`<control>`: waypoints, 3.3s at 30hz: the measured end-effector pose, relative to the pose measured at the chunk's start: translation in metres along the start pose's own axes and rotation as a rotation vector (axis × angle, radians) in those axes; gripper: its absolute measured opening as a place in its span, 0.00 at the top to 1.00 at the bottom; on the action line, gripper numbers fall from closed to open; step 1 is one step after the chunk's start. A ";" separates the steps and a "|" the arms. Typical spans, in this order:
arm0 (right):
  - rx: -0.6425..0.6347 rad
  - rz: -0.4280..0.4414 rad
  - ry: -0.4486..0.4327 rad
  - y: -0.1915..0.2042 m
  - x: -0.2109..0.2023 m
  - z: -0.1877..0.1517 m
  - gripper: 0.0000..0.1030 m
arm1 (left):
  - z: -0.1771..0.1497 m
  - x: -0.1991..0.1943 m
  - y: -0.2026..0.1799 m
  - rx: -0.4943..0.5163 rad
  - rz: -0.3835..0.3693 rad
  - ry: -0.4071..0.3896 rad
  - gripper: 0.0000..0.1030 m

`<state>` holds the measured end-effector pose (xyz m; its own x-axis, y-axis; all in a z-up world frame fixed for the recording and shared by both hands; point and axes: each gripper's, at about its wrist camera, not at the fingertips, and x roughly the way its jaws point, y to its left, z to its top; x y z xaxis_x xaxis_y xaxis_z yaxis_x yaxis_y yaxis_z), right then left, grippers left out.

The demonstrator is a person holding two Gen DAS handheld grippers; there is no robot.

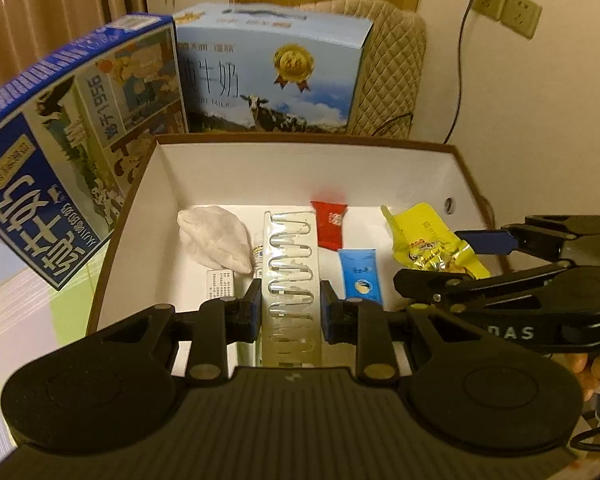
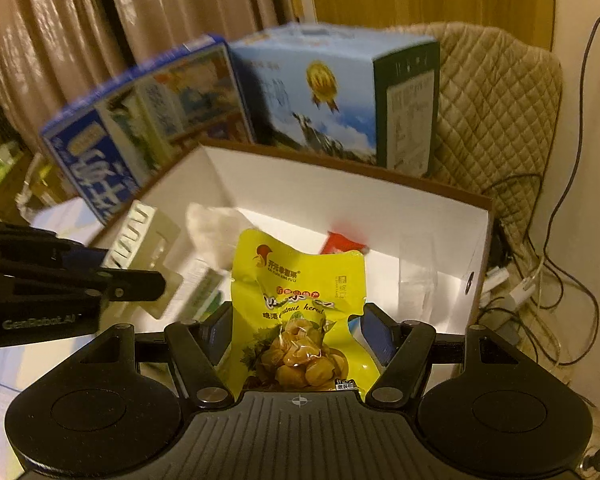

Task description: Organize objects

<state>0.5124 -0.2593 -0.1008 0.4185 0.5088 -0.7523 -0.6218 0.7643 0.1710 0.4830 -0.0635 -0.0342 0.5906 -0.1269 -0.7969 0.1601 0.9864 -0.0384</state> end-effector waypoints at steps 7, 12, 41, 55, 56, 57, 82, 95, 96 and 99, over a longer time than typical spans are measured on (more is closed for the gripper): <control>-0.028 -0.062 0.050 -0.008 0.039 0.010 0.37 | 0.008 0.030 0.009 -0.001 0.013 0.039 0.78; -0.046 -0.094 0.054 -0.009 0.052 0.019 0.36 | 0.012 0.044 0.014 -0.002 0.016 0.055 0.78; -0.058 -0.063 -0.006 -0.016 0.050 0.025 0.23 | 0.017 0.069 0.010 0.003 -0.004 0.076 0.78; -0.064 -0.068 -0.017 -0.020 0.032 0.017 0.23 | 0.020 0.082 0.003 -0.003 -0.023 0.097 0.77; -0.063 -0.066 -0.019 -0.019 0.030 0.015 0.23 | 0.020 0.082 0.004 -0.007 -0.022 0.093 0.77; -0.062 -0.062 -0.021 -0.019 0.028 0.015 0.23 | 0.019 0.081 0.004 -0.008 -0.020 0.092 0.73; 0.010 0.036 -0.082 -0.005 -0.065 -0.033 0.22 | -0.018 -0.022 -0.002 -0.068 0.057 -0.008 0.19; 0.032 0.097 -0.044 0.010 -0.121 -0.091 0.22 | -0.078 -0.102 -0.027 -0.150 0.149 -0.080 0.04; 0.034 0.101 -0.039 0.011 -0.124 -0.095 0.22 | -0.084 -0.106 -0.029 -0.156 0.152 -0.080 0.03; 0.035 0.101 -0.032 0.016 -0.133 -0.107 0.22 | -0.100 -0.120 -0.035 -0.164 0.167 -0.071 0.03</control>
<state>0.3757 -0.3573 -0.0657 0.3759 0.5958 -0.7097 -0.6385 0.7216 0.2676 0.3276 -0.0721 0.0021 0.6530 0.0380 -0.7564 -0.0713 0.9974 -0.0115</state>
